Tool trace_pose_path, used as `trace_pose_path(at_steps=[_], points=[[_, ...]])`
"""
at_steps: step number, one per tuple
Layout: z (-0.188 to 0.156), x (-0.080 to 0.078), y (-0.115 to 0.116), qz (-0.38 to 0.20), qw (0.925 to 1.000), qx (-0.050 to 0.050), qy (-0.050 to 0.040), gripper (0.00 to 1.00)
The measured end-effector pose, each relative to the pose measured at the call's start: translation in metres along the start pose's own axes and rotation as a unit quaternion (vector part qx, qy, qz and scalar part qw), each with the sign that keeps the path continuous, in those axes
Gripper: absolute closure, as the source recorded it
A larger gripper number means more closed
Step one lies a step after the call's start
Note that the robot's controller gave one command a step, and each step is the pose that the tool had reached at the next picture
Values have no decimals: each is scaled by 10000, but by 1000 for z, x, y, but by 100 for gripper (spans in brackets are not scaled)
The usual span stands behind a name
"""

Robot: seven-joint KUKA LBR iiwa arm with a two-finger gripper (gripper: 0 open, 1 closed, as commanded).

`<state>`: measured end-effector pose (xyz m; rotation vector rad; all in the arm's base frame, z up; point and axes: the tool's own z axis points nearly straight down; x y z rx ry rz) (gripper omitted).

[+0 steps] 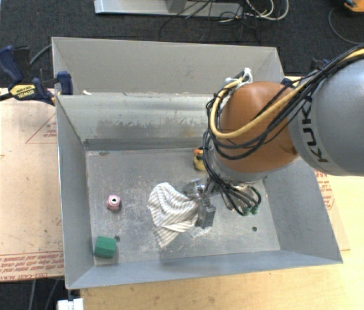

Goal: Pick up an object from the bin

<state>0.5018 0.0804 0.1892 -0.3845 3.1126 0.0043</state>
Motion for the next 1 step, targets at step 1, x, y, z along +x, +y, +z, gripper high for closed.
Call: trace_pose_path(at_steps=[1], points=[[0,0,0,-1,10000,0,0,100]])
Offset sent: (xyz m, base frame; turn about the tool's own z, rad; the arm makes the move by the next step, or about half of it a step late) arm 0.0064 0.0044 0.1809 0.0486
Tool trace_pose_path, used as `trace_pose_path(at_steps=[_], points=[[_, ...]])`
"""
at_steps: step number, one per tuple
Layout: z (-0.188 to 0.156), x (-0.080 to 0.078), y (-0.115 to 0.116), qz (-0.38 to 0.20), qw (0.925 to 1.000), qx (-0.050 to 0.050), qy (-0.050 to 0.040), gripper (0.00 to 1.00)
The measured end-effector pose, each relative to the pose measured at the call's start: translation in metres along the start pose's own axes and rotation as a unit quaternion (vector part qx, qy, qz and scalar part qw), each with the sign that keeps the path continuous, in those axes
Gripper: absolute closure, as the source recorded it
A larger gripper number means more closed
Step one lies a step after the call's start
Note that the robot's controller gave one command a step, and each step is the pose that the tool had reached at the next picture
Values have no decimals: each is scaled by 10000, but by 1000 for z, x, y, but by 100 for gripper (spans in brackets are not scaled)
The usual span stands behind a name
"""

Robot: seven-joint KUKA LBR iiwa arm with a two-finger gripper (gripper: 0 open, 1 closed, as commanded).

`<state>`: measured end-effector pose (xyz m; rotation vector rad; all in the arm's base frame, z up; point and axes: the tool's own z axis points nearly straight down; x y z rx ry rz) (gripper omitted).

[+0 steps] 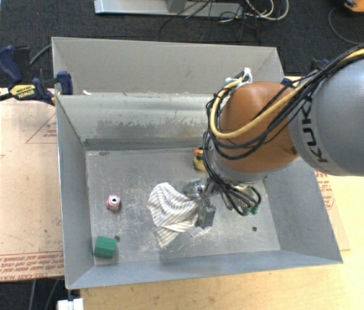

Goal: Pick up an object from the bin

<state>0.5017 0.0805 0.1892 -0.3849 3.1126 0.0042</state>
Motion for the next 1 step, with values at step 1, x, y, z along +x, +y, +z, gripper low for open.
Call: trace_pose_path(at_steps=[1], points=[[-181,-9,3,244,9997,-1,-19,100]])
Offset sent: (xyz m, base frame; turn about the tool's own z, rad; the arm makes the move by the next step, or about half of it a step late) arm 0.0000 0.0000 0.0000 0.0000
